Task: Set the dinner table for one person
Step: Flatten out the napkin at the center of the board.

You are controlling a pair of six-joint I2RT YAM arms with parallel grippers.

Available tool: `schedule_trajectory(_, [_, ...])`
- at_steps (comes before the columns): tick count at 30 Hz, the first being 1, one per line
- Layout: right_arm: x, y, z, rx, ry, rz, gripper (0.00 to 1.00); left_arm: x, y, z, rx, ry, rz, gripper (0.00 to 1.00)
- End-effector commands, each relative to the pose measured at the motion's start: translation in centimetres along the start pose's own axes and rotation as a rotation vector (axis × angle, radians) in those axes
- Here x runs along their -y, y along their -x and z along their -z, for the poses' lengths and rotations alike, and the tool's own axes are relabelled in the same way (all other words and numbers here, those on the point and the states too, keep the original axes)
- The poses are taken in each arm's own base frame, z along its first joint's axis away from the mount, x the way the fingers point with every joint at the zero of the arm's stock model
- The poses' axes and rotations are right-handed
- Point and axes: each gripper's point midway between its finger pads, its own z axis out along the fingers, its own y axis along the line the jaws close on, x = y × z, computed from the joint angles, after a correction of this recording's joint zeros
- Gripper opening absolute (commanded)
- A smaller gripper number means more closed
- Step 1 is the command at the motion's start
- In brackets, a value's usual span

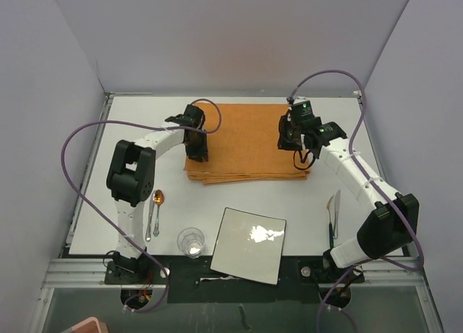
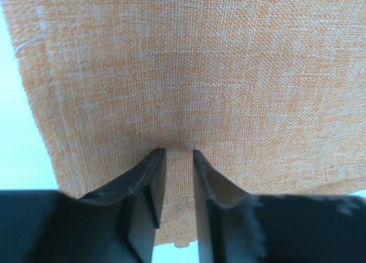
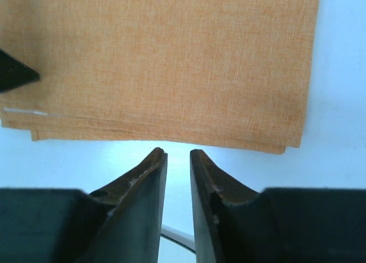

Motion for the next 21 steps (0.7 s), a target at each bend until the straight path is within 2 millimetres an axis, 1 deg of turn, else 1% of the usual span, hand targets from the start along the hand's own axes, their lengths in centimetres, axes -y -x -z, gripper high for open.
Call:
schedule_trajectory(1, [0.0, -1.3, 1.3, 0.003, 0.018, -0.011, 0.44, 3.3, 4.8, 9.8, 0.227, -0.097, -0.114, 0.36])
schedule_trajectory(2, [0.1, -1.8, 1.4, -0.002, 0.015, -0.022, 0.51, 3.9, 4.9, 11.4, 0.254, -0.121, -0.136, 0.43])
schedule_trajectory(3, [0.4, -2.2, 1.6, -0.009, 0.012, -0.036, 0.59, 4.5, 4.8, 12.7, 0.269, -0.151, -0.161, 0.48])
schedule_trajectory(4, [0.6, -3.0, 1.6, -0.027, 0.008, -0.053, 0.61, 4.9, 4.4, 13.9, 0.275, -0.173, -0.184, 0.51])
schedule_trajectory(6, [0.8, -4.5, 1.9, -0.067, 0.005, -0.075, 0.62, 4.9, 3.0, 15.6, 0.259, -0.181, -0.214, 0.53])
schedule_trajectory(7, [0.9, -5.3, 2.1, -0.089, 0.002, -0.084, 0.62, 4.9, 1.9, 16.1, 0.238, -0.18, -0.228, 0.53])
schedule_trajectory(10, [0.9, -8.2, 2.9, -0.154, 0.013, -0.1, 0.61, 4.4, -2.0, 17.5, 0.188, -0.136, -0.287, 0.53])
schedule_trajectory(12, [1.2, -10.0, 3.9, -0.178, 0.024, -0.104, 0.57, 3.8, -4.1, 18.4, 0.197, -0.101, -0.307, 0.53])
schedule_trajectory(13, [1.1, -10.8, 4.5, -0.182, 0.045, -0.107, 0.55, 3.2, -4.8, 18.9, 0.204, -0.092, -0.296, 0.53])
schedule_trajectory(14, [0.9, -11.8, 5.0, -0.195, 0.076, -0.107, 0.54, 2.4, -5.0, 20.2, 0.241, -0.086, -0.271, 0.53])
schedule_trajectory(15, [0.8, -12.5, 5.9, -0.194, 0.109, -0.108, 0.53, 1.6, -5.1, 21.0, 0.269, -0.085, -0.25, 0.53])
schedule_trajectory(17, [1.0, -14.7, 7.0, -0.228, 0.133, -0.117, 0.52, 0.3, -5.0, 22.5, 0.325, -0.079, -0.213, 0.54])
schedule_trajectory(20, [1.7, -17.8, 8.6, -0.276, 0.151, -0.125, 0.5, -0.6, -5.0, 23.9, 0.363, -0.073, -0.201, 0.54])
schedule_trajectory(21, [1.9, -18.4, 9.2, -0.28, 0.158, -0.134, 0.5, -0.7, -5.2, 24.1, 0.359, -0.073, -0.205, 0.54])
